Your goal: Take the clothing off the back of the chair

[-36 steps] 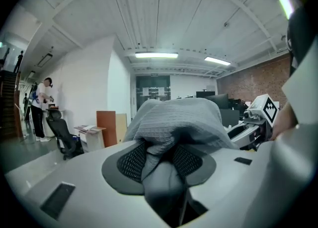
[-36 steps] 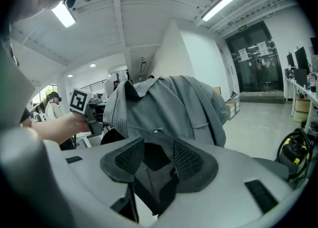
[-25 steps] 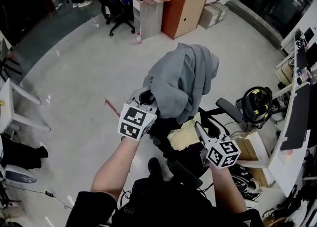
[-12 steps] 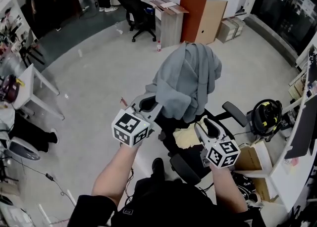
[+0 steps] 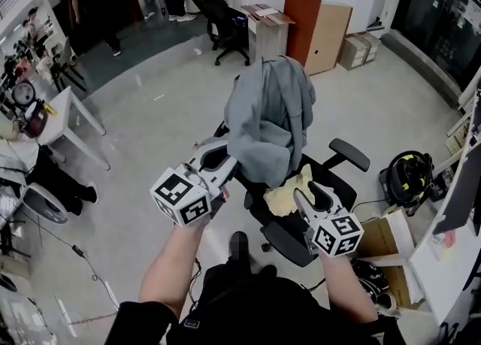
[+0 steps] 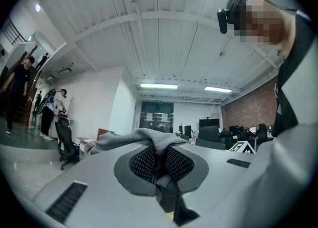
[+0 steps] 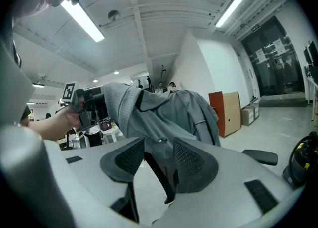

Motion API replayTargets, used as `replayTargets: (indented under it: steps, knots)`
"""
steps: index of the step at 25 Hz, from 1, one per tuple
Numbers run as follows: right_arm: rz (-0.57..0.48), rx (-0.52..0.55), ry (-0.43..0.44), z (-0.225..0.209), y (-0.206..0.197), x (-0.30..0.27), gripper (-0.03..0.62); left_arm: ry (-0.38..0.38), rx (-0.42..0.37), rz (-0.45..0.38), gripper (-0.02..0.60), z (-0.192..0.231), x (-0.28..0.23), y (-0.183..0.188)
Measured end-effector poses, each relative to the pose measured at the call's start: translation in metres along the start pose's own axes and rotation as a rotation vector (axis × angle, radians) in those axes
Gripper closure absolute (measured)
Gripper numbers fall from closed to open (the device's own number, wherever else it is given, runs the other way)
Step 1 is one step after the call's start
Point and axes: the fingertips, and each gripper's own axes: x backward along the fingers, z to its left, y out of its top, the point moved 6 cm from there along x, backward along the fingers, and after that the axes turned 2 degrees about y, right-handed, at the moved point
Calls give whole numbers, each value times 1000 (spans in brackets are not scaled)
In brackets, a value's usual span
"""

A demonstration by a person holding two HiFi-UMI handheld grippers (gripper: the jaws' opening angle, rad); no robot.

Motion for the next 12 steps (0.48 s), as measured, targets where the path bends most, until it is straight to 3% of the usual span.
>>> replayTargets:
  steps: [7, 12]
  knots:
    - [-19, 46, 82, 30, 6, 3, 388, 113, -78, 96, 560, -8, 26, 0]
    - [-13, 79, 84, 34, 15, -16, 385, 201, -53, 171, 557, 20, 42, -18]
